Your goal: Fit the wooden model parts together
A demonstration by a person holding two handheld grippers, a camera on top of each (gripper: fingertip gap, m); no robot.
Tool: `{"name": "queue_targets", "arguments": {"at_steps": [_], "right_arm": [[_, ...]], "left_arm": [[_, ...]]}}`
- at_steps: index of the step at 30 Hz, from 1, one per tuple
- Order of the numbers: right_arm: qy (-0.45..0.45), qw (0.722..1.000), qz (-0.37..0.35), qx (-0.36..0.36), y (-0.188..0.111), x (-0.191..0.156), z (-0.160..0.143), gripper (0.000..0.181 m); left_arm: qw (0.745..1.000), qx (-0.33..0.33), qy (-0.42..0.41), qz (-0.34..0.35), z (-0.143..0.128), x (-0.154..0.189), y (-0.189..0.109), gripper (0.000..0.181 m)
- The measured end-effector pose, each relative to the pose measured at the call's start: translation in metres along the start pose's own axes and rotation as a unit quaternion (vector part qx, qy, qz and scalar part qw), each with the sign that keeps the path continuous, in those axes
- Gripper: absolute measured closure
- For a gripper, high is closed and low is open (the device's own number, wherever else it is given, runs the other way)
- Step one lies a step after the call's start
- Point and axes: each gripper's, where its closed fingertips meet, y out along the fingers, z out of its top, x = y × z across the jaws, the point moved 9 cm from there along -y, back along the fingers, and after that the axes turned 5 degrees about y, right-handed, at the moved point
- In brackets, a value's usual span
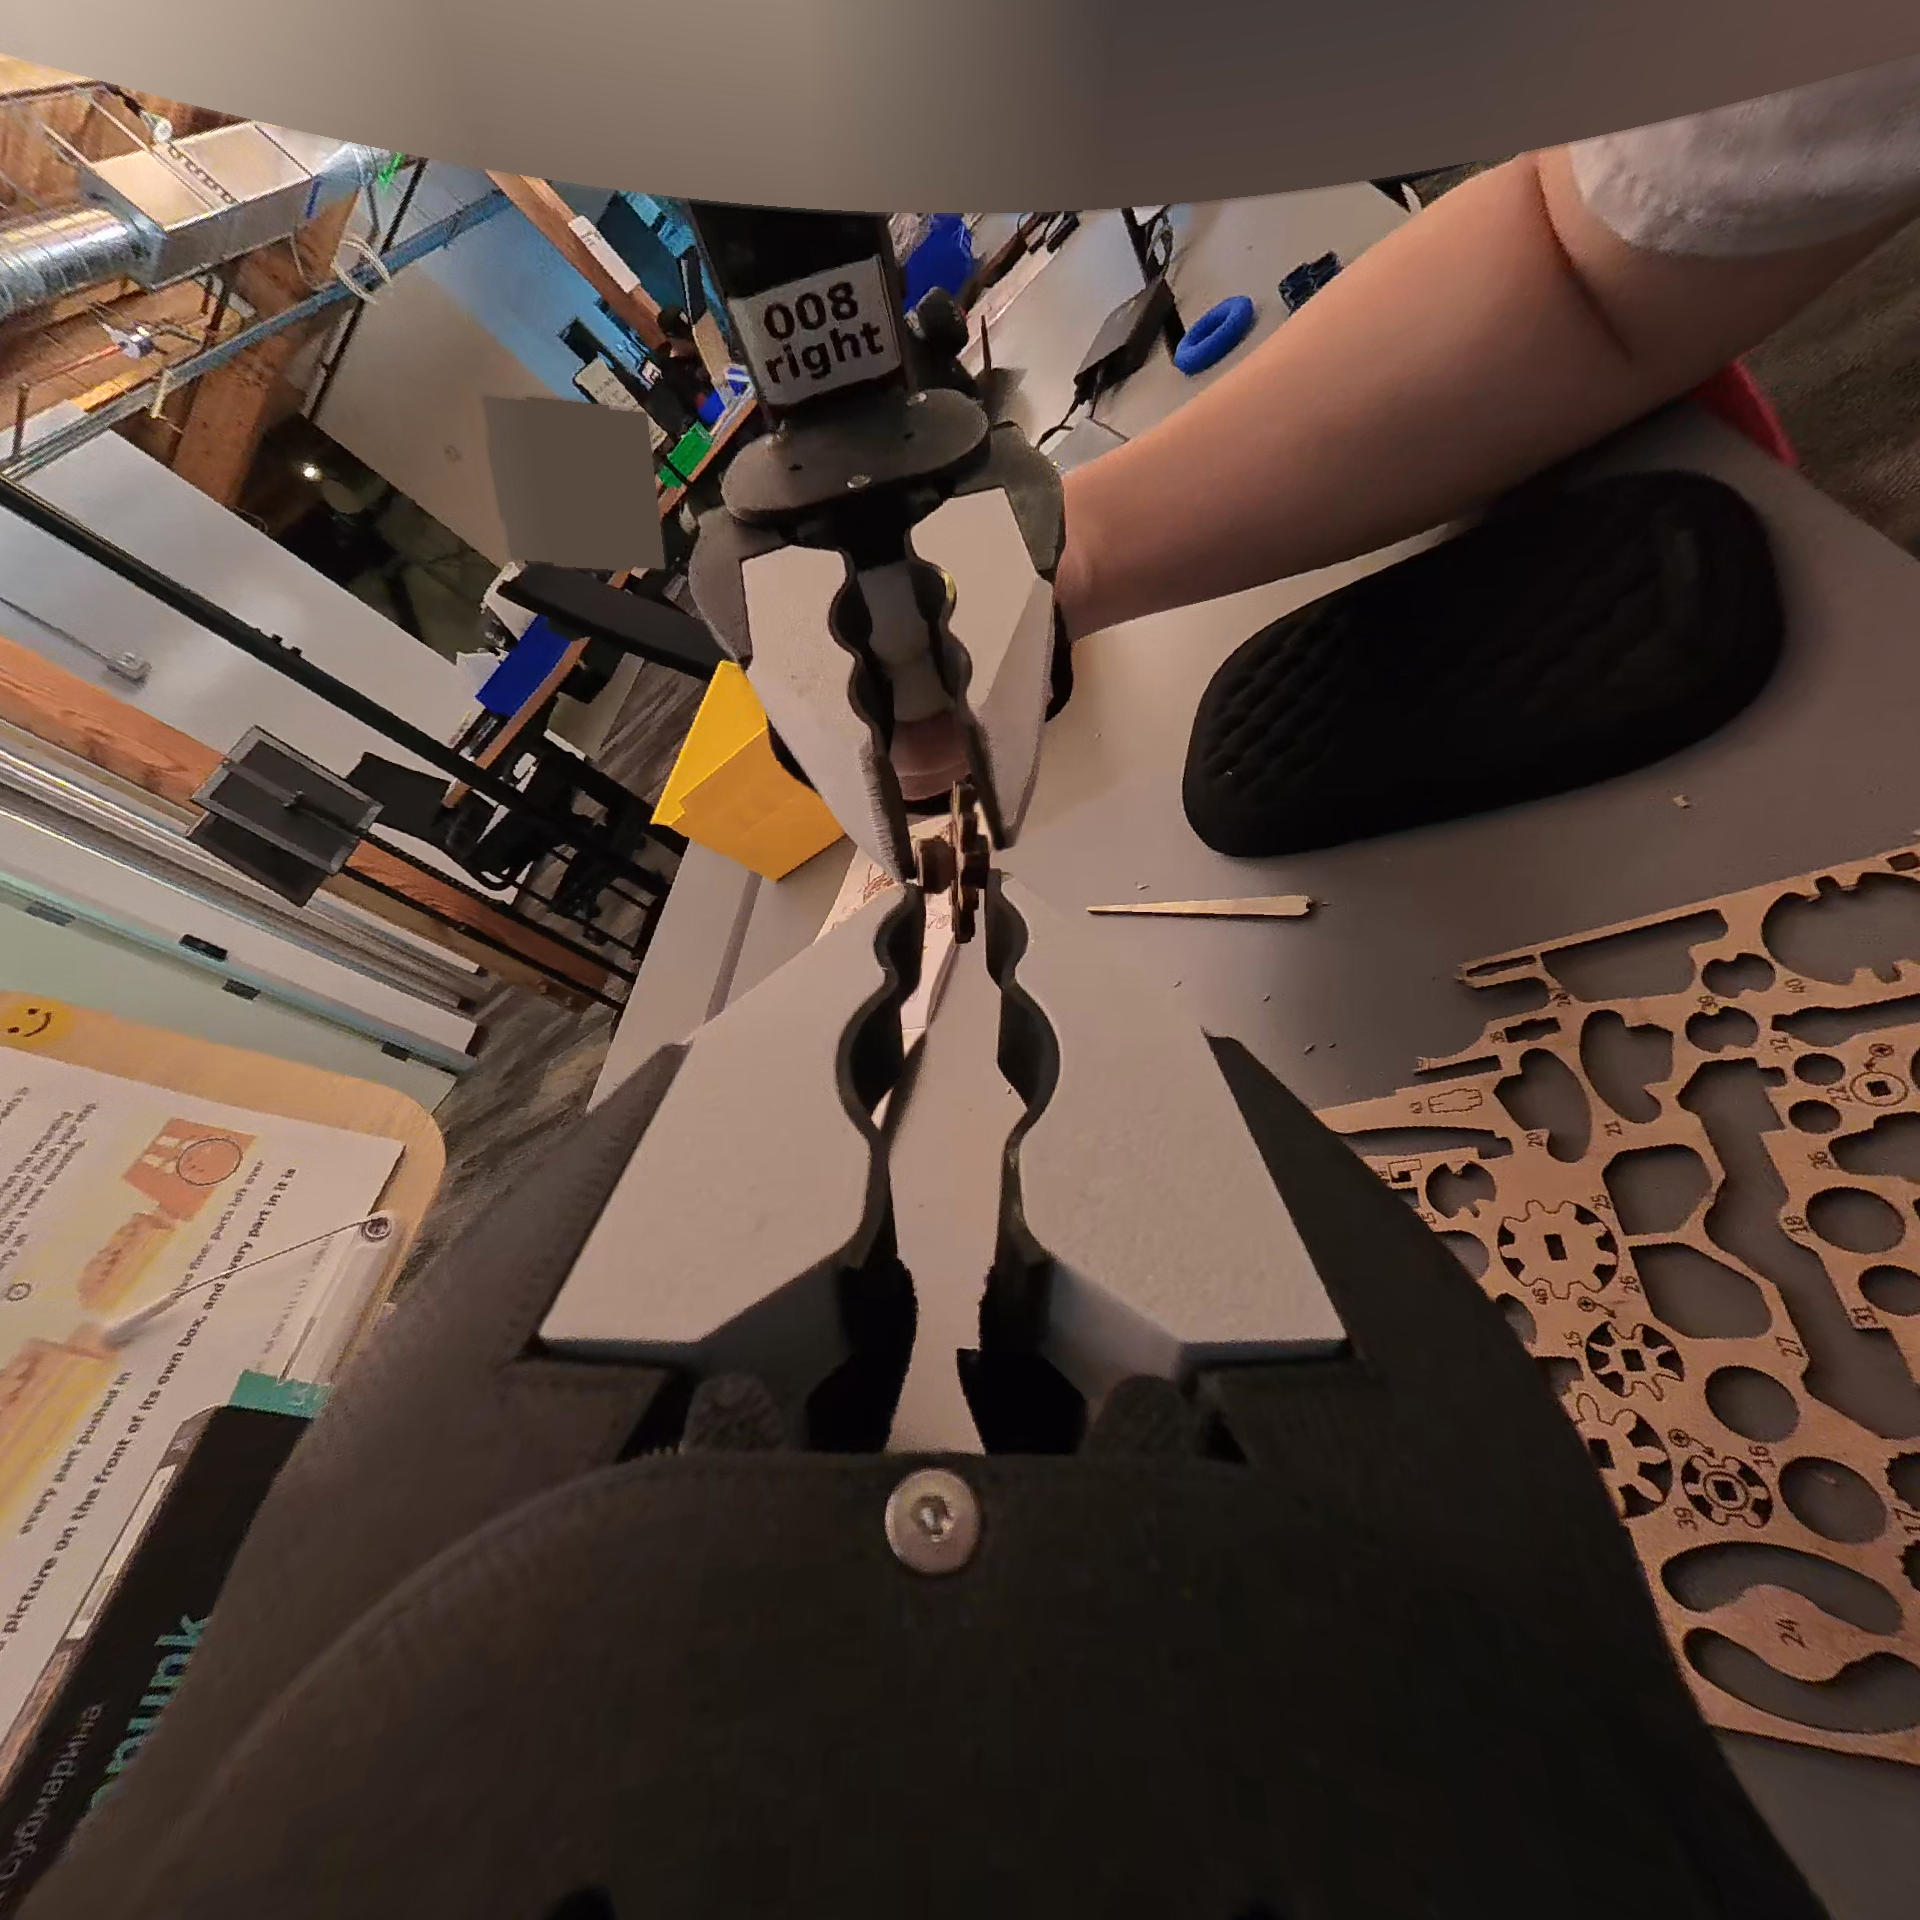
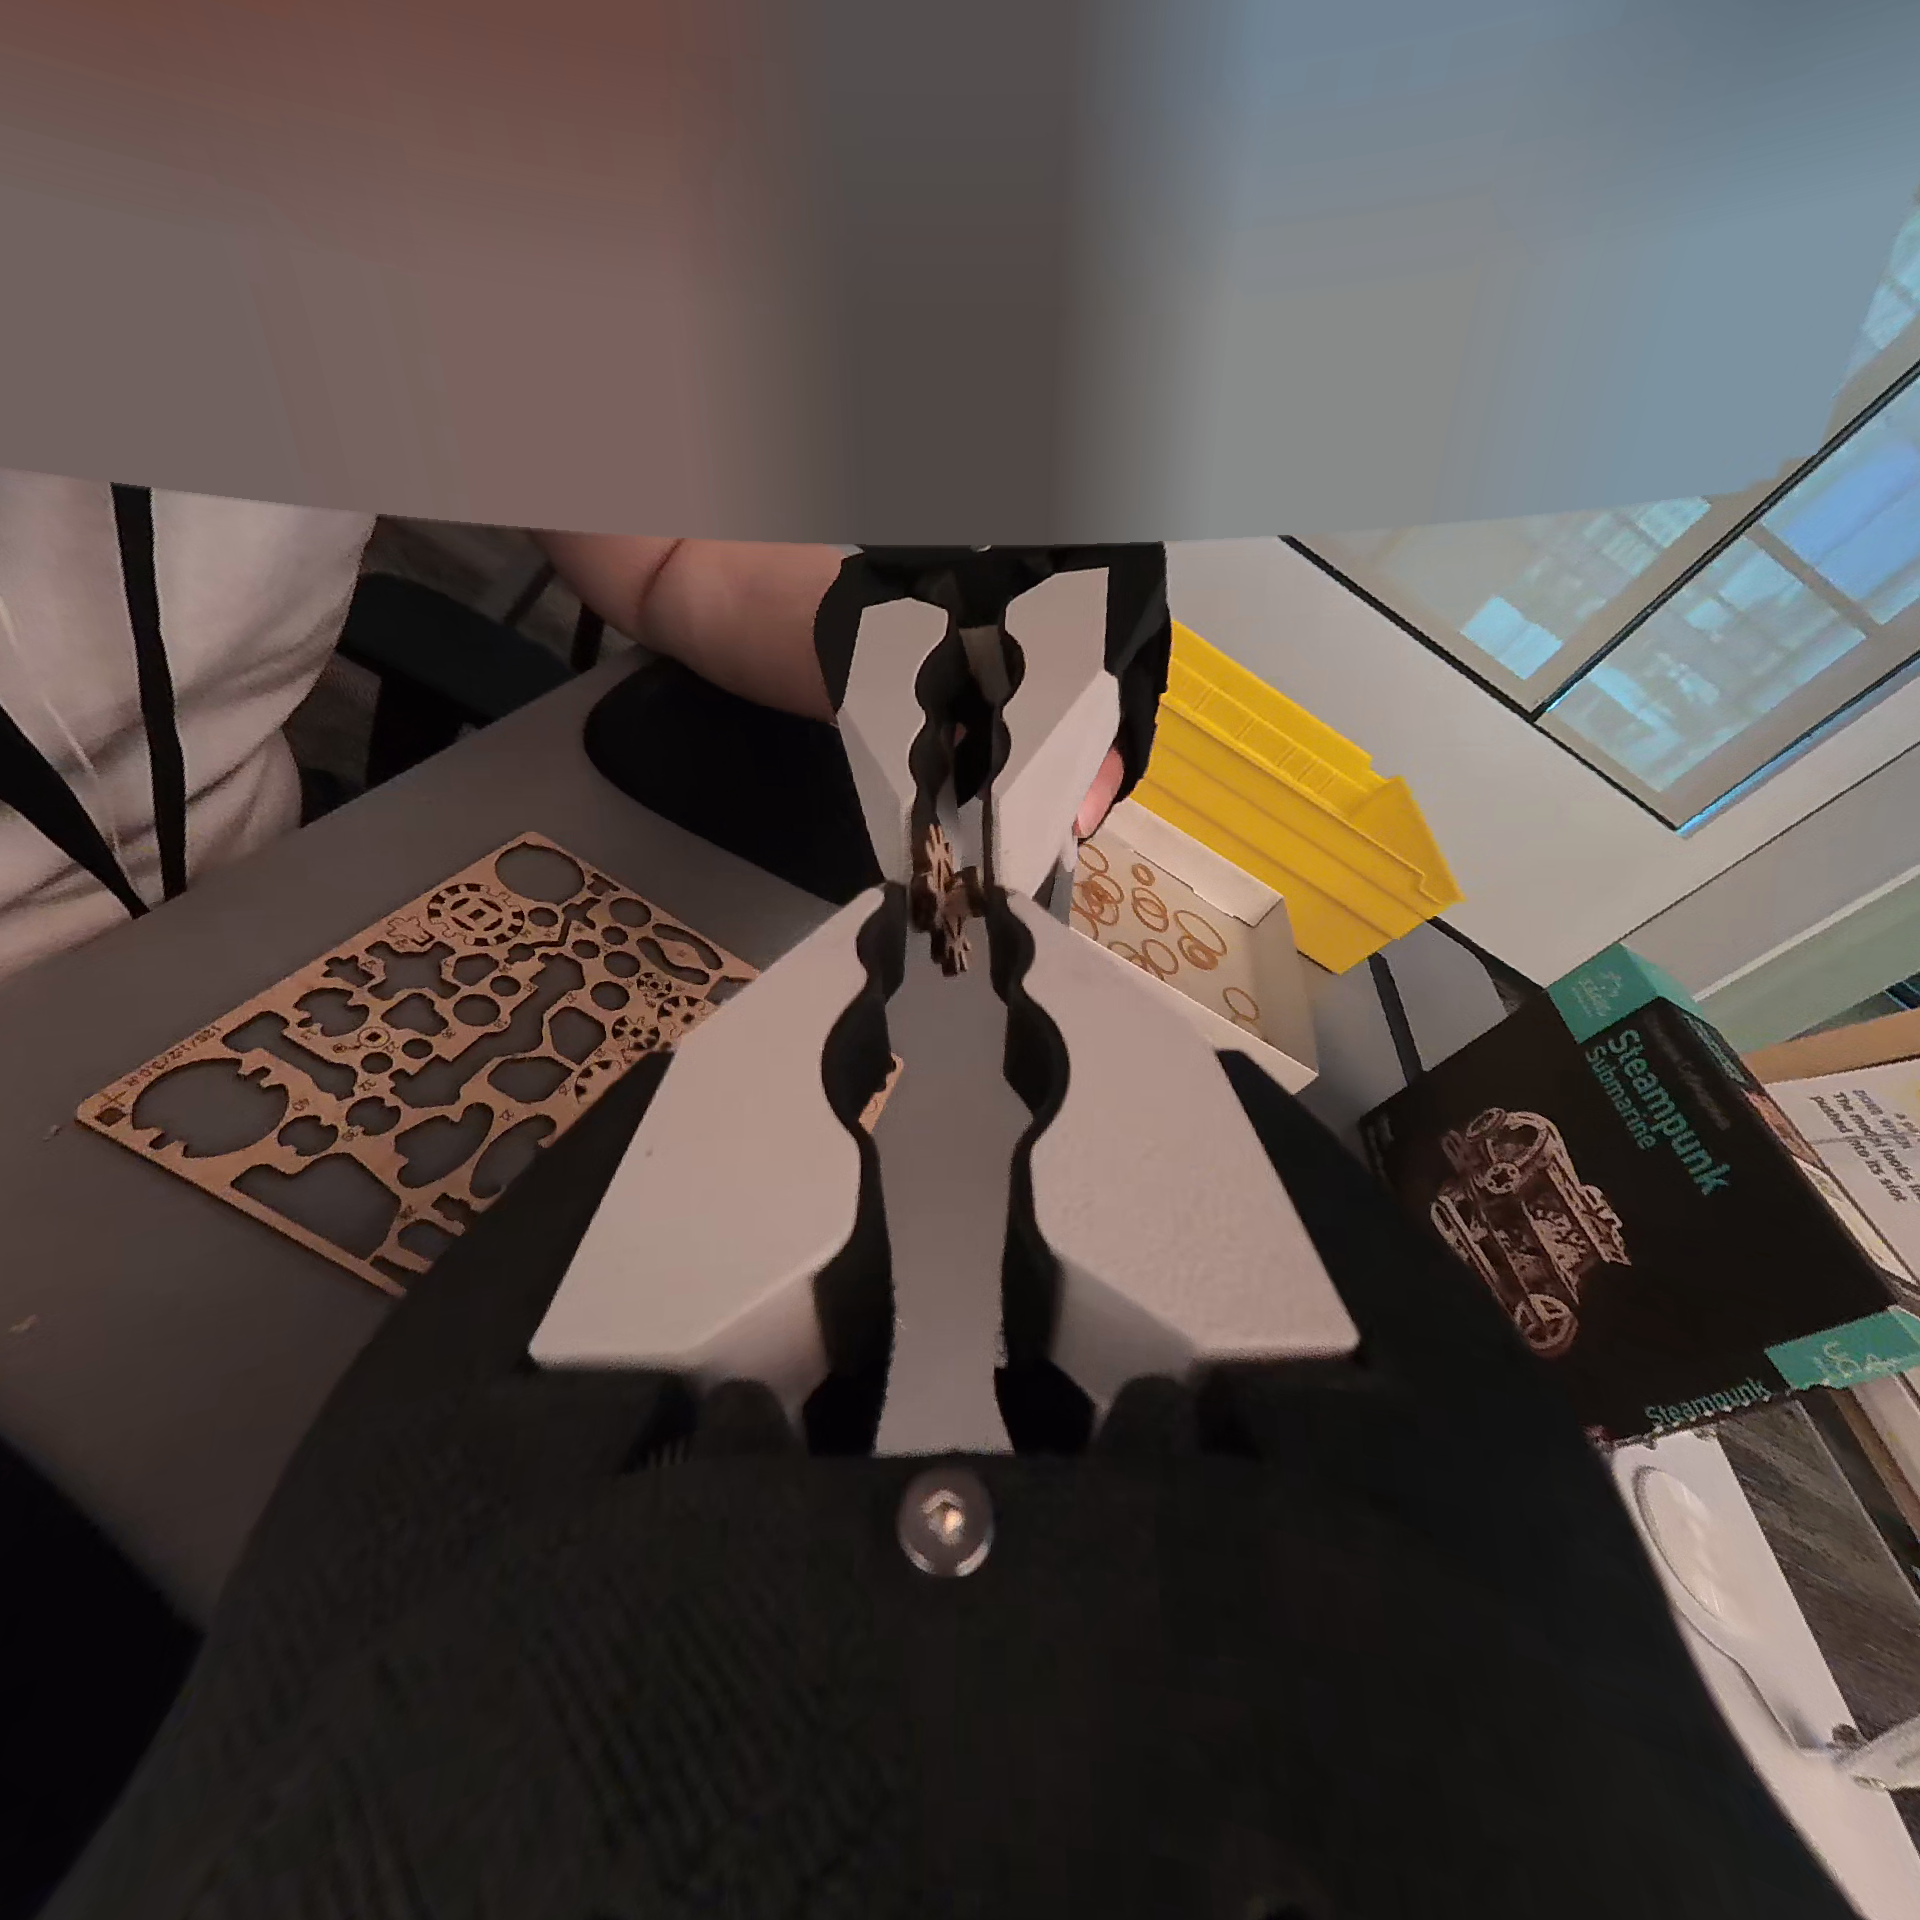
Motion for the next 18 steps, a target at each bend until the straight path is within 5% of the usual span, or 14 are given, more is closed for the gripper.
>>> {"name": "queue_targets", "arguments": {"at_steps": [18], "right_arm": [[0.074, 0.996, 0.039, -0.020, 0.0032, 0.0002, -0.0030, 0.171]], "left_arm": [[0.982, 0.020, -0.153, -0.107, -0.0061, -0.0061, 0.0027, 0.173]]}}
